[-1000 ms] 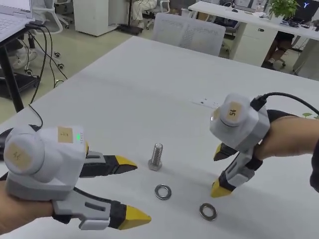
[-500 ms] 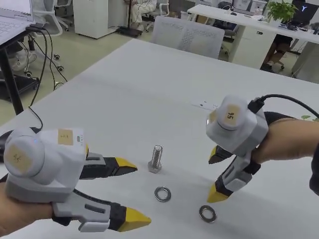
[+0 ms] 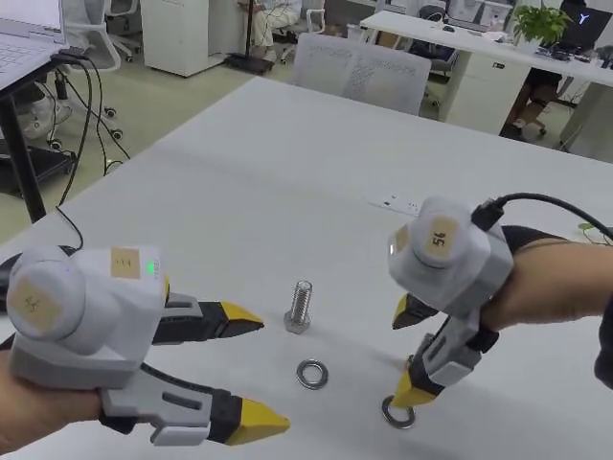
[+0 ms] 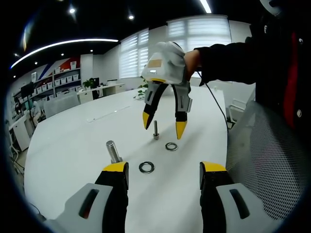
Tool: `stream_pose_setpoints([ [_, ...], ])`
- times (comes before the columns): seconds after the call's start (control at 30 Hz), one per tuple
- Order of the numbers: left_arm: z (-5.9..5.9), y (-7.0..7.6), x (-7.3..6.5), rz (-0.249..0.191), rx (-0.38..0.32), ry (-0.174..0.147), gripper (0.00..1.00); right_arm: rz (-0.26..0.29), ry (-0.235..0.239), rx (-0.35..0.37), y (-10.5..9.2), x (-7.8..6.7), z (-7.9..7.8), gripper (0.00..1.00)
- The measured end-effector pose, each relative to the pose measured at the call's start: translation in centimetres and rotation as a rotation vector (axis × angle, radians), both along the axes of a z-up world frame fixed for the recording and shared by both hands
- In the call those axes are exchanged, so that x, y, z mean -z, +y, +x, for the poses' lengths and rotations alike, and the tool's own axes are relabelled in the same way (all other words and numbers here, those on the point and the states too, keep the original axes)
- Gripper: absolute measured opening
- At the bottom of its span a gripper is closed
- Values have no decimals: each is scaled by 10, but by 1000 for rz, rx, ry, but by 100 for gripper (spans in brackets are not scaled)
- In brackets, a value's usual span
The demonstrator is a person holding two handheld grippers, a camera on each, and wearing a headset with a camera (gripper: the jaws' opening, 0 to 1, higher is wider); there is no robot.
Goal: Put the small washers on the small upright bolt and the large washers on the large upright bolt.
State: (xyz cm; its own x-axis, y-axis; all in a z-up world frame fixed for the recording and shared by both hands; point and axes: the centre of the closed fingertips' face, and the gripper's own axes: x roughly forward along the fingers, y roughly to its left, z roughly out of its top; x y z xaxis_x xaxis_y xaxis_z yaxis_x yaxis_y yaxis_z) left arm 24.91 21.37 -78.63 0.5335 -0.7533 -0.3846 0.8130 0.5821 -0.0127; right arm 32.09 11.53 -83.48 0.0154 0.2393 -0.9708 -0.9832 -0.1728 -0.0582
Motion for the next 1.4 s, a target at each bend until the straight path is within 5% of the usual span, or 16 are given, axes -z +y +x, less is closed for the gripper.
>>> stream_pose_setpoints([
  [0.67,-2,-2,-1,1,4,-5,58,2,47,18,-15,15,-32,55],
  [1.4,-2,-2,-2,-4,6,-6,57,-29,86,109,-26,39,-35,52],
])
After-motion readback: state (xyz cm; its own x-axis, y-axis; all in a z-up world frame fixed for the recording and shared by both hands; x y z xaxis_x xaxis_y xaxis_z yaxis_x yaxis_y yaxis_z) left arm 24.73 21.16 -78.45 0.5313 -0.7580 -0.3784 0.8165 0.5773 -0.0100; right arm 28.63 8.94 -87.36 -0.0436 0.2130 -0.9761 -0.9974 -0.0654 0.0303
